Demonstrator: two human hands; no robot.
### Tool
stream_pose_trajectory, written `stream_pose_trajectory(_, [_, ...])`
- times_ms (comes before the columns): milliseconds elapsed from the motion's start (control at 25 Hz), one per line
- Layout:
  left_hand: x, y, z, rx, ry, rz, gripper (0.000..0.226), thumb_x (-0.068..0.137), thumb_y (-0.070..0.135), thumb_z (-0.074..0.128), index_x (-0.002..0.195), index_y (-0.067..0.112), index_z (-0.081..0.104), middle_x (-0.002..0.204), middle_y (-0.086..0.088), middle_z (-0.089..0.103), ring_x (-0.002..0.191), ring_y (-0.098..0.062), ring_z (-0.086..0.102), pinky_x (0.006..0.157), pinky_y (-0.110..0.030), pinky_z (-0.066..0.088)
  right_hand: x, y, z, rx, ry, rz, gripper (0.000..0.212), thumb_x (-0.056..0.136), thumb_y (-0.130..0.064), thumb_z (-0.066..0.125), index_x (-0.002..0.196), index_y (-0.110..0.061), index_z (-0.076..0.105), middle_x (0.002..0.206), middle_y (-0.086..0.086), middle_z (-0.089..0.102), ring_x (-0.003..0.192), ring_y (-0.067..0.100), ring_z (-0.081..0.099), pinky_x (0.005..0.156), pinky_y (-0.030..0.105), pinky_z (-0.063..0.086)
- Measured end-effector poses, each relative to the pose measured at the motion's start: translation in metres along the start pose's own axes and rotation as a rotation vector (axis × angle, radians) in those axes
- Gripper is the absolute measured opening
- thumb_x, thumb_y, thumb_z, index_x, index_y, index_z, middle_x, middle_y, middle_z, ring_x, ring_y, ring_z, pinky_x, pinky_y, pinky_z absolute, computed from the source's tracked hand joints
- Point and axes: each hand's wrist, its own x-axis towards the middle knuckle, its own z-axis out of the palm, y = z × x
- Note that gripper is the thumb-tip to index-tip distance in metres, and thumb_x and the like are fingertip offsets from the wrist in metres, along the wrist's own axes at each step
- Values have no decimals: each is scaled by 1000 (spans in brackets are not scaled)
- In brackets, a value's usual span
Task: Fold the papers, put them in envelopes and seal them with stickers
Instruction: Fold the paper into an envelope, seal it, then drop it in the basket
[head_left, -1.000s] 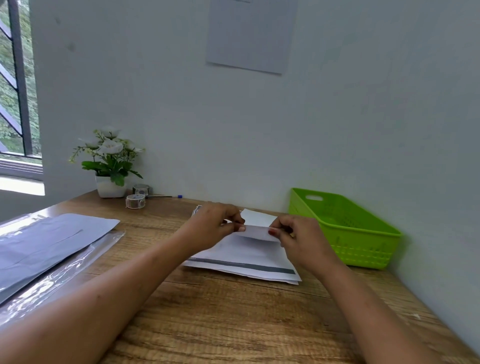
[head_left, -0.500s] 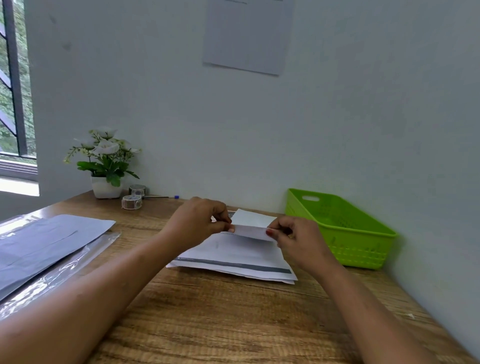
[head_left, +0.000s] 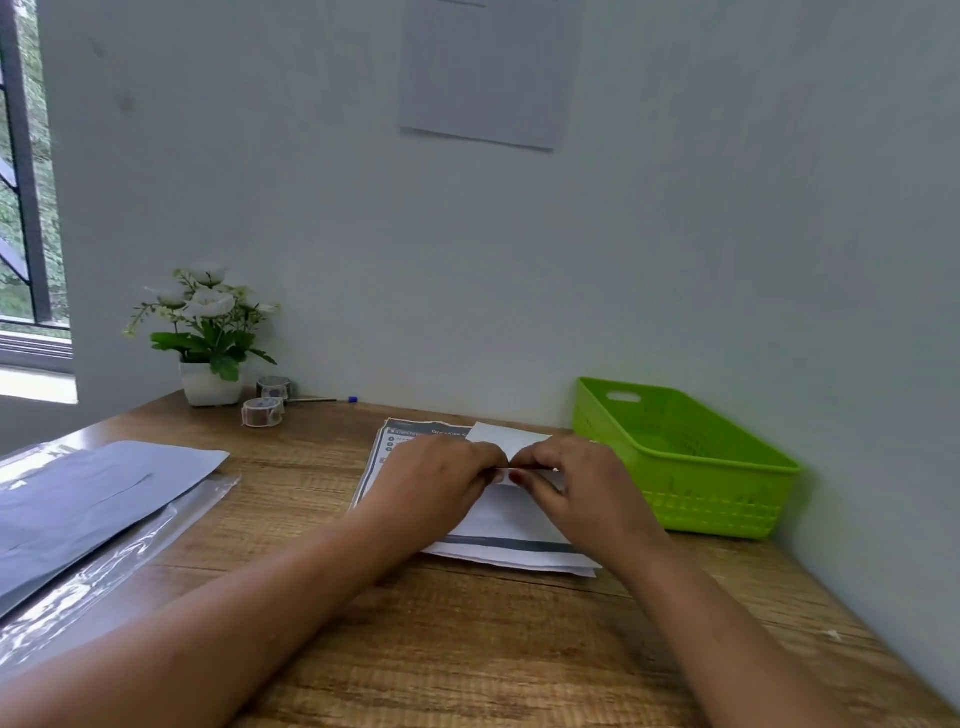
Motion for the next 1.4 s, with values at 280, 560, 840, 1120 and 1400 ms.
stream_pose_trajectory(280, [-2, 3, -5, -103, 76, -78, 20, 97, 30, 44, 103, 29, 62, 89, 7, 69, 73, -12, 55, 60, -25, 40, 2, 3, -8, 0, 22, 31, 15, 86, -32, 58, 90, -28, 72, 89, -13, 72, 85, 7, 63, 75, 34, 51])
stream_pose_trajectory(560, [-1, 5, -6, -125, 88, -61, 17, 98, 29, 40, 102, 26, 56, 88, 2, 68, 76, -18, 59, 69, -33, 48, 1, 11, -17, 24, 43, 102, 14, 85, -34, 58, 87, -30, 72, 85, -14, 71, 75, 1, 61, 68, 31, 52])
stream_pose_trajectory(840, [-1, 19, -9, -39, 59, -23, 25, 98, 36, 36, 121, 29, 45, 98, 2, 66, 86, -19, 61, 63, -28, 41, 4, 6, -13, 57, 93, 39, 9, 86, -27, 64, 84, -23, 72, 78, -13, 67, 76, 8, 59, 70, 26, 47])
stream_pose_trajectory(1120, [5, 23, 0, -180, 190, 17, 25, 98, 21, 41, 120, 23, 51, 92, -3, 69, 80, -27, 62, 70, -42, 49, 7, -1, -9, 97, 204, 24, 18, 78, -29, 73, 70, -16, 65, 61, -14, 56, 61, 3, 49, 58, 19, 34])
stream_pose_trajectory(1400, [11, 21, -8, -239, 207, -52, 13, 97, 17, 40, 103, 19, 52, 87, -4, 66, 72, -21, 59, 67, -37, 51, 13, -10, -12, 388, 180, 183, 24, 68, -24, 81, 79, -17, 61, 72, -5, 60, 61, 3, 51, 55, 8, 39])
